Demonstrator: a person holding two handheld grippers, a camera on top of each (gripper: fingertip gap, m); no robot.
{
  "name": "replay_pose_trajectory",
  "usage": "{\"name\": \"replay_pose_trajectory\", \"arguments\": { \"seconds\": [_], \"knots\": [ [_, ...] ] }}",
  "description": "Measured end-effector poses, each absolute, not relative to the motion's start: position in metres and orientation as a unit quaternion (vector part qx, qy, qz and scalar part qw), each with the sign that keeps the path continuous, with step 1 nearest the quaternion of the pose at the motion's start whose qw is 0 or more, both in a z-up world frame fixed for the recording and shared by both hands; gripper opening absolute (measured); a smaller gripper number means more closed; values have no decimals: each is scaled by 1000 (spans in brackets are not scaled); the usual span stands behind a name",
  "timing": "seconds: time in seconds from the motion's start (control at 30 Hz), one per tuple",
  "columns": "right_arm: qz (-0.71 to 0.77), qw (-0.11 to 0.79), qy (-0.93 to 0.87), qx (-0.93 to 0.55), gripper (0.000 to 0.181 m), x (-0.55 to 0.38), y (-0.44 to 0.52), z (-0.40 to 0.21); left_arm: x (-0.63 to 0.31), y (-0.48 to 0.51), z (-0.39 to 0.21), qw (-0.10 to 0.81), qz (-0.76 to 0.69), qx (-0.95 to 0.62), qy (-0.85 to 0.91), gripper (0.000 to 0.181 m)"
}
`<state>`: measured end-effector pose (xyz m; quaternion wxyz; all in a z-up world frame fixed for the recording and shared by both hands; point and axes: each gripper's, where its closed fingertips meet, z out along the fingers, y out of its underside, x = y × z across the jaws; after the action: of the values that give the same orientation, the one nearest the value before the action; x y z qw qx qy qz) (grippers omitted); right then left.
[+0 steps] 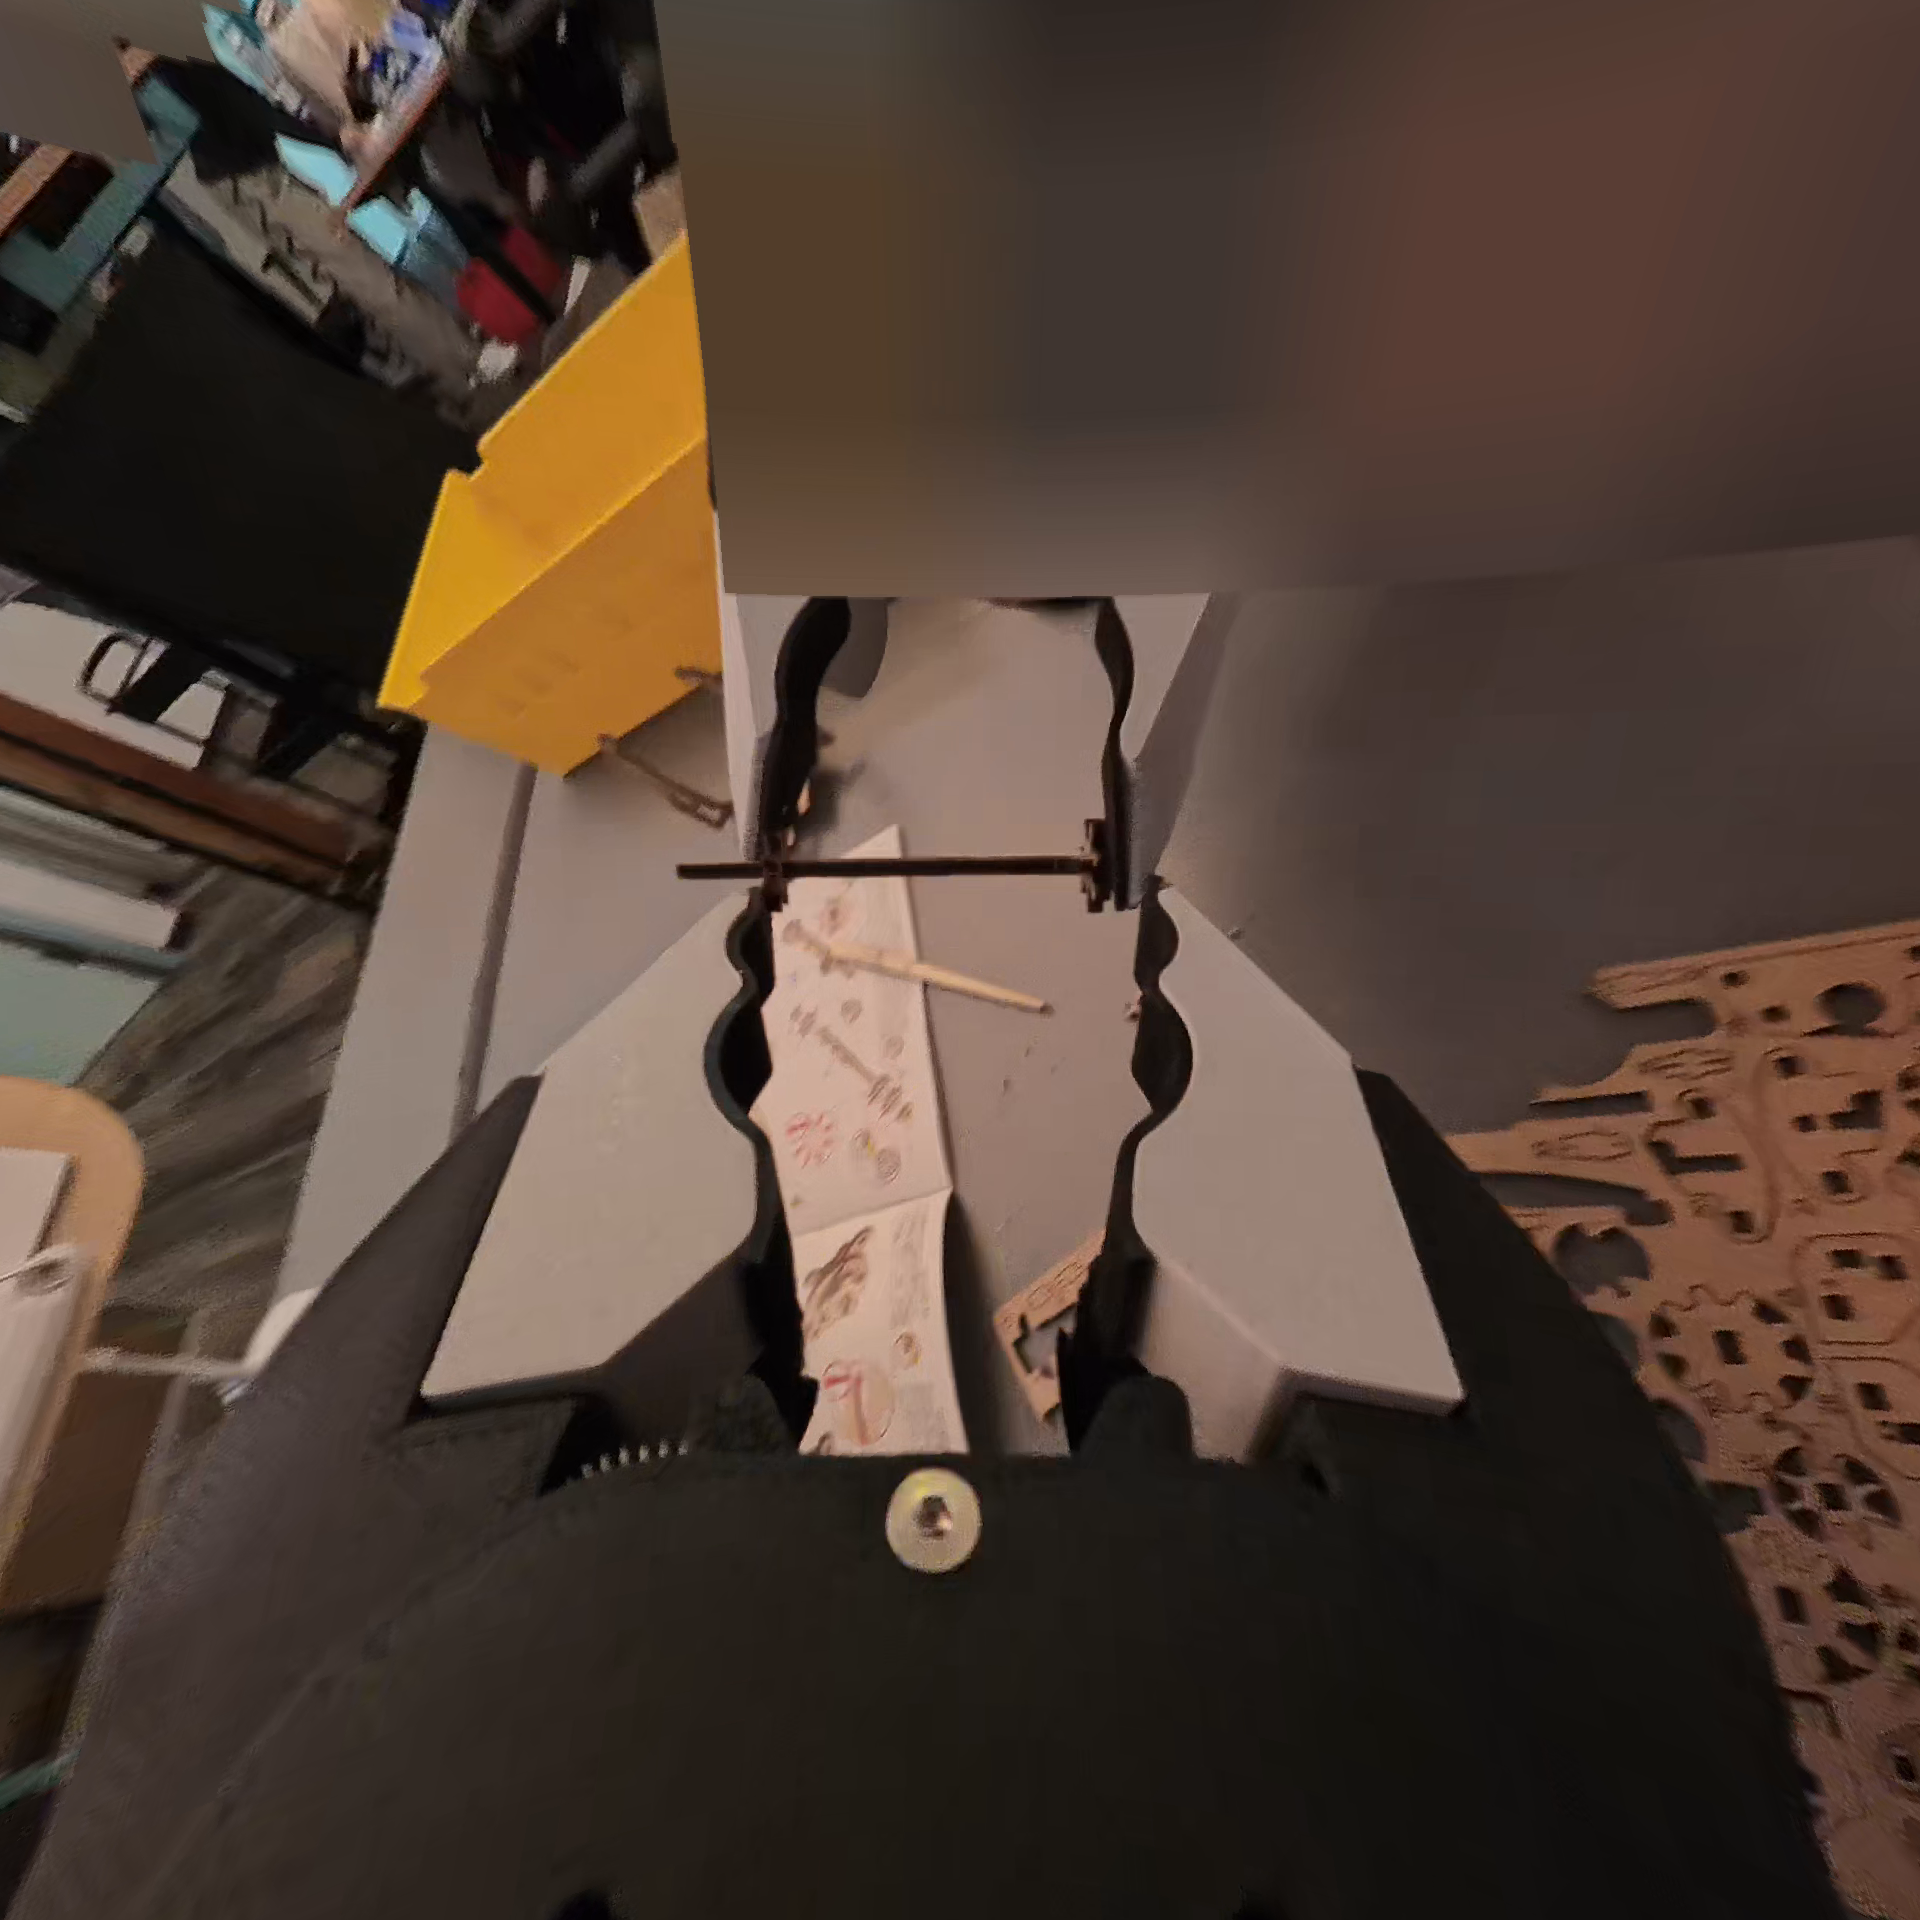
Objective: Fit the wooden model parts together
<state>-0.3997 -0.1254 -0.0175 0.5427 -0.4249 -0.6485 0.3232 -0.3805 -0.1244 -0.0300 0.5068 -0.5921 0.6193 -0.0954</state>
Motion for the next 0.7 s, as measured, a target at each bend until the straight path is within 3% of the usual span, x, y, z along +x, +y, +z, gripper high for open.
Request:
{"name": "replay_pose_trajectory", "arguments": {
  "seconds": [0.2,0.7],
  "knots": [
    [379,543,-646,-381,61,-391,-145,2,-377,-141,-9,536,-193,-553,608,59],
    [409,561,-625,-357,60,-389,-153,16,-376,-149,4,566,-229,-520,597,59]
  ]
}}
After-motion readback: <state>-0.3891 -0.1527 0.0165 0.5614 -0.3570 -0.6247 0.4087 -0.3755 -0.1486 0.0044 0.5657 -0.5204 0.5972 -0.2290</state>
